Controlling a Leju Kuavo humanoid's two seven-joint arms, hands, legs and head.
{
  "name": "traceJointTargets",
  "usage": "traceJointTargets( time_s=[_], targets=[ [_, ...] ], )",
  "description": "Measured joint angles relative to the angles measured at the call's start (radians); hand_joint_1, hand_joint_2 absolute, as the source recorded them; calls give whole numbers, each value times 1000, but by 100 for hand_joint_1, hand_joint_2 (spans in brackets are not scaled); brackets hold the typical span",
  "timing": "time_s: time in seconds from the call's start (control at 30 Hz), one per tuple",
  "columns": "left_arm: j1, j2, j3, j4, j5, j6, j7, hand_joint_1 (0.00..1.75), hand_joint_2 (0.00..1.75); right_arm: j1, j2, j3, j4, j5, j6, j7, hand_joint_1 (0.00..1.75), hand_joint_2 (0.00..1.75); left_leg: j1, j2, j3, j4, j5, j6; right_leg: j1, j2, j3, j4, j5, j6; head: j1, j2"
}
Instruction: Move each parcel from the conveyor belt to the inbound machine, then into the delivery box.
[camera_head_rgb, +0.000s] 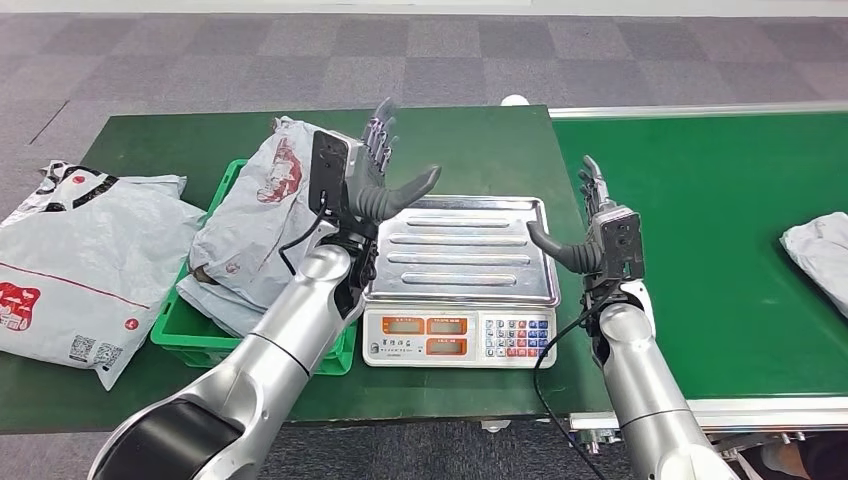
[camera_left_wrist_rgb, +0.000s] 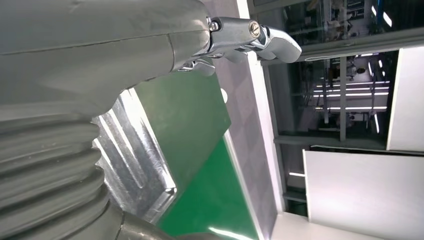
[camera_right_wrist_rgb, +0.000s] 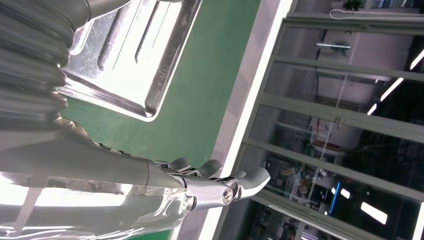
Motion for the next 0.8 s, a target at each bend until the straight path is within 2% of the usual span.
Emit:
traceJointTargets(
  time_s=[0.23,0.4,0.8],
  targets=[
    [7,0,-74,6,-4,71,-4,0,175,10,0,0,1,8,-20,-13,0,175,0,0,0,0,-1,0,0,0,0,0,0,0,0,0],
    [7,0,-117,21,-51,163,-15,0,175,13,0,0,6,19,-43,-12,0,175,0,0,0,0,-1,0,0,0,0,0,0,0,0,0],
    [7,0,-224,42,8,153,9,0,175,41,0,0,9,33,-65,-22,0,175,0,0,0,0,-1,0,0,0,0,0,0,0,0,0]
  ],
)
